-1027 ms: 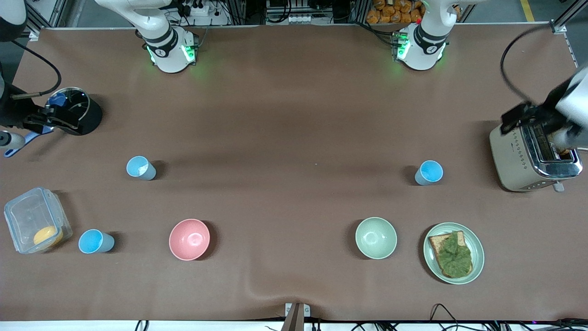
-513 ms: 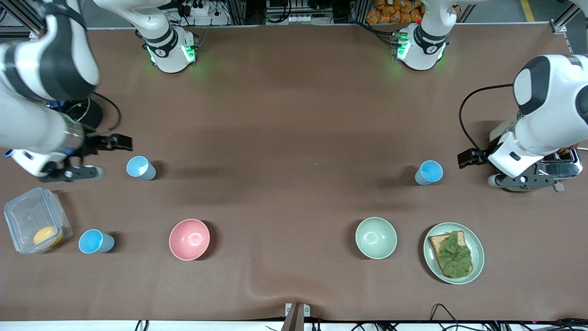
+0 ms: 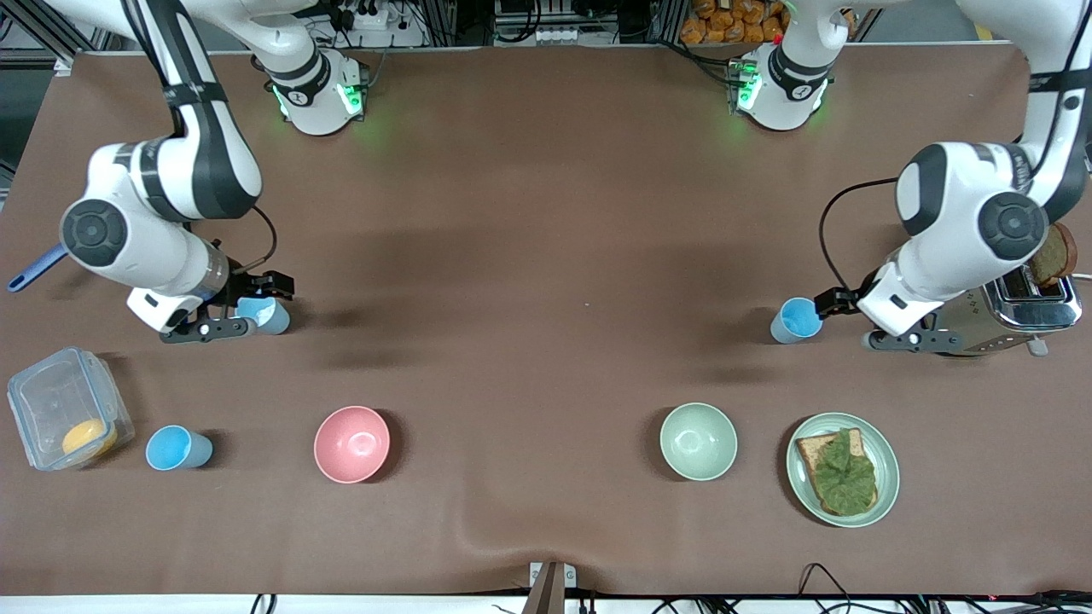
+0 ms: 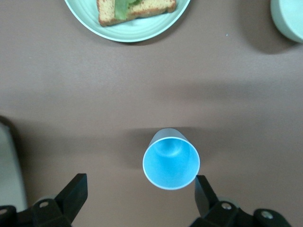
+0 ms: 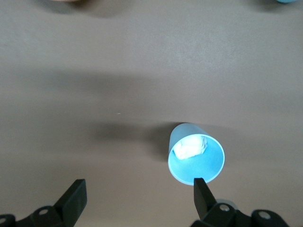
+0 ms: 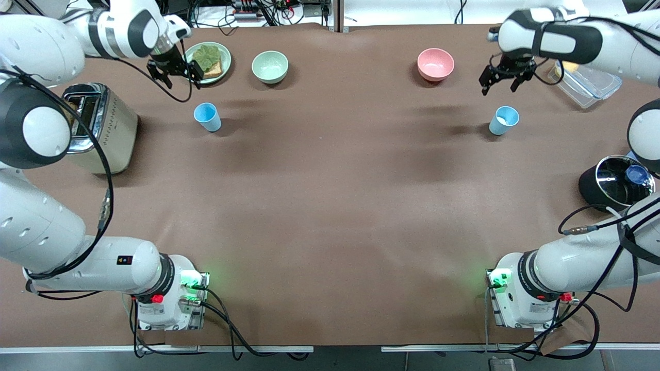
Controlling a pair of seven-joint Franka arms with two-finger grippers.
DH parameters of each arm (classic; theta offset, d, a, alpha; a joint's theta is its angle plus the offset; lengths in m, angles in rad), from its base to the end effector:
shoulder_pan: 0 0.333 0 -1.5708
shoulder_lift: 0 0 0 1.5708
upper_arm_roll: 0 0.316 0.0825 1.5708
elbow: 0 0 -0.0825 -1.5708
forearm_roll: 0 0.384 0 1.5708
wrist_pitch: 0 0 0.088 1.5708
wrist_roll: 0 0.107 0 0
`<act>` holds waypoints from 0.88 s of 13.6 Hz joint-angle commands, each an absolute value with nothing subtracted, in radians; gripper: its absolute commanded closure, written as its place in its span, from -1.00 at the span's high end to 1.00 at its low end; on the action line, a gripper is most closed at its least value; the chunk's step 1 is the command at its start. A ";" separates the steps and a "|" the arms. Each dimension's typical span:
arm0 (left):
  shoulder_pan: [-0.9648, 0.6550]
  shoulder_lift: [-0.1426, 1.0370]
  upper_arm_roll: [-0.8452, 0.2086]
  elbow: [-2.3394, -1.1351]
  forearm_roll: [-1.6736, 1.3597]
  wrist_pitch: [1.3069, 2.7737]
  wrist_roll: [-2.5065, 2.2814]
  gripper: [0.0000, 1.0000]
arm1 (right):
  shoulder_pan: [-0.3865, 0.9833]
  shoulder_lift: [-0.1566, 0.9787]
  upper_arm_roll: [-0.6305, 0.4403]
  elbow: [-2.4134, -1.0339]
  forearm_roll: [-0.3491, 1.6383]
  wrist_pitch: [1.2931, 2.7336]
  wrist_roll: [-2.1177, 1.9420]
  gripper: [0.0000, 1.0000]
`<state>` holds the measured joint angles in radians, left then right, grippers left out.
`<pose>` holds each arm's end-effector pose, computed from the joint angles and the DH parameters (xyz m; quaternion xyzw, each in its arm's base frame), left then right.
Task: Stack blue cups with both arms
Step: 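Close the right gripper on its blue cup while the left gripper grasps another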
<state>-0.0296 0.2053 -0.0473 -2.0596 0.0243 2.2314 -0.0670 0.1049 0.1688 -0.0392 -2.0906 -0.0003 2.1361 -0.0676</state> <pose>0.5759 -0.0430 0.3336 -0.9998 0.0121 0.0162 0.0058 0.5563 0.0369 0.3334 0.9959 0.0666 -0.0615 0.0034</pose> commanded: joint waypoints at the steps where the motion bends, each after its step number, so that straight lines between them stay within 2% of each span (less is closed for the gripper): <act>1: -0.035 0.224 -0.048 -2.132 0.035 2.344 -0.094 1.00 | 0.051 0.165 -0.035 -2.167 -0.005 2.229 -0.153 1.00; 4: -0.035 0.276 -0.049 -2.134 0.035 2.382 -0.094 1.00 | 0.041 0.218 -0.035 -2.171 -0.005 2.249 -0.164 1.00; 10: -0.038 0.302 -0.049 -2.155 0.037 2.417 -0.094 1.00 | 0.043 0.279 -0.035 -2.161 -0.006 2.261 -0.163 1.00; 12: -0.037 0.305 -0.049 -2.163 0.037 2.431 -0.094 0.90 | 0.043 0.302 -0.035 -2.160 -0.006 2.261 -0.160 1.00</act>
